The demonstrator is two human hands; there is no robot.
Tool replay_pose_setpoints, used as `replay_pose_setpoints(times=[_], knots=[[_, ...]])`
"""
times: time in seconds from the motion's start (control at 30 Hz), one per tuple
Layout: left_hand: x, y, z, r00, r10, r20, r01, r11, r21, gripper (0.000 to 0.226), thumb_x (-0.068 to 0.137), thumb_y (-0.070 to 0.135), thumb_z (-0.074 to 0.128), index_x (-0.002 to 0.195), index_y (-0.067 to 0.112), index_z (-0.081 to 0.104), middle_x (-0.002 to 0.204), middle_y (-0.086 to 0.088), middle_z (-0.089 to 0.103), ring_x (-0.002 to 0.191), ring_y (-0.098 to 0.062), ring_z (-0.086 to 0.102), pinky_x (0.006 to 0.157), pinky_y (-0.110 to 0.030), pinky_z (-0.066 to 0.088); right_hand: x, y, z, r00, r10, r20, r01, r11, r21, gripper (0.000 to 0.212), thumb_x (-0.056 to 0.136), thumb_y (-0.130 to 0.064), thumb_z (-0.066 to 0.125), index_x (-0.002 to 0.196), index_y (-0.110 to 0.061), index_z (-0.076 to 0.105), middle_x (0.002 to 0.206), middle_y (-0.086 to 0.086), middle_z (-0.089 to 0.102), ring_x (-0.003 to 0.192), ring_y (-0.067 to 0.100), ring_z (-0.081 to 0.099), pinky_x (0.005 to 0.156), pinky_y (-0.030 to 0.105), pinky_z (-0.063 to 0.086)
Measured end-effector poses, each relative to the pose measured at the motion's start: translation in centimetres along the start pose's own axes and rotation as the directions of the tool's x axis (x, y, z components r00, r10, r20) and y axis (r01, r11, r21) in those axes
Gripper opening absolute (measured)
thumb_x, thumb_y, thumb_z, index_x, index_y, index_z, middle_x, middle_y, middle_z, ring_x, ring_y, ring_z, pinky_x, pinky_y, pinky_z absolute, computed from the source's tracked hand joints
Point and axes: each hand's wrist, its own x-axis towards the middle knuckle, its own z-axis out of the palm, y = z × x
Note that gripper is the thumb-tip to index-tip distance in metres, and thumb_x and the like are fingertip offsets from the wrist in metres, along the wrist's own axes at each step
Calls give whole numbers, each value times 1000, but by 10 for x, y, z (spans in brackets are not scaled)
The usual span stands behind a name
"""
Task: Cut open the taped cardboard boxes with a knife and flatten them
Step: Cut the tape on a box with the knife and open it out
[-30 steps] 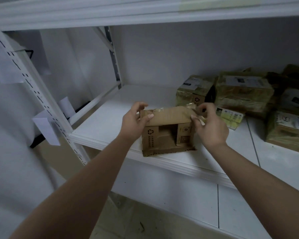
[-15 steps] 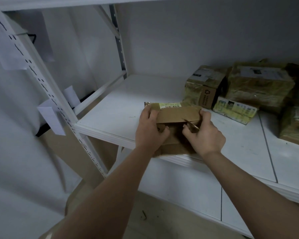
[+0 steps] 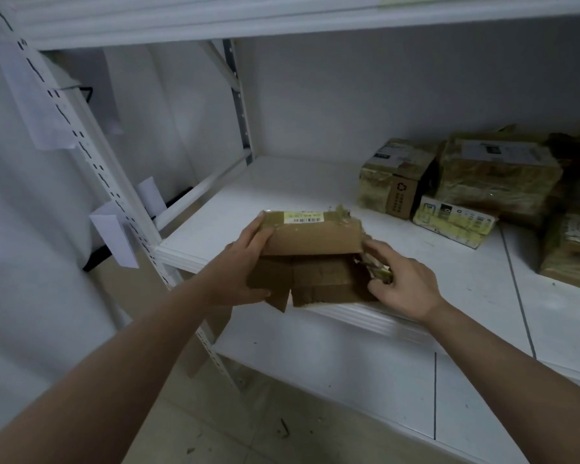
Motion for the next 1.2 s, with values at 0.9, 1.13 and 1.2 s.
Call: replay_pose_setpoints(times=[0.9, 1.13, 1.2], knots=[[56, 39, 37, 961, -248, 122, 209, 941, 266, 71, 95, 61, 31, 153, 31, 3, 162, -12, -3, 148, -35, -4, 117, -56, 3, 61, -23, 45, 986, -22, 167, 77, 939, -334, 51, 101, -37, 28, 149, -37, 13, 160, -4, 9, 146, 26, 4, 114, 57, 7], [54, 24, 87, 954, -288, 83, 263, 936, 233, 69, 89, 72, 10, 149, 46, -13, 161, -2, -15, 147, -30, -16, 114, -62, -4, 60, -11, 75, 970, 67, 235, 42, 901, -432, 60, 97, -43, 25, 149, -41, -4, 159, -6, -10, 146, 23, -13, 111, 65, 1], [53, 24, 87, 951, -296, 90, 268, 933, 240, 68, 90, 72, 11, 149, 47, -12, 162, -2, -13, 148, -30, -14, 113, -62, -3, 60, -15, 74, 963, 84, 255, 42, 892, -451, 60, 97, -43, 26, 150, -39, -3, 159, -5, -10, 146, 24, -13, 110, 65, 1]])
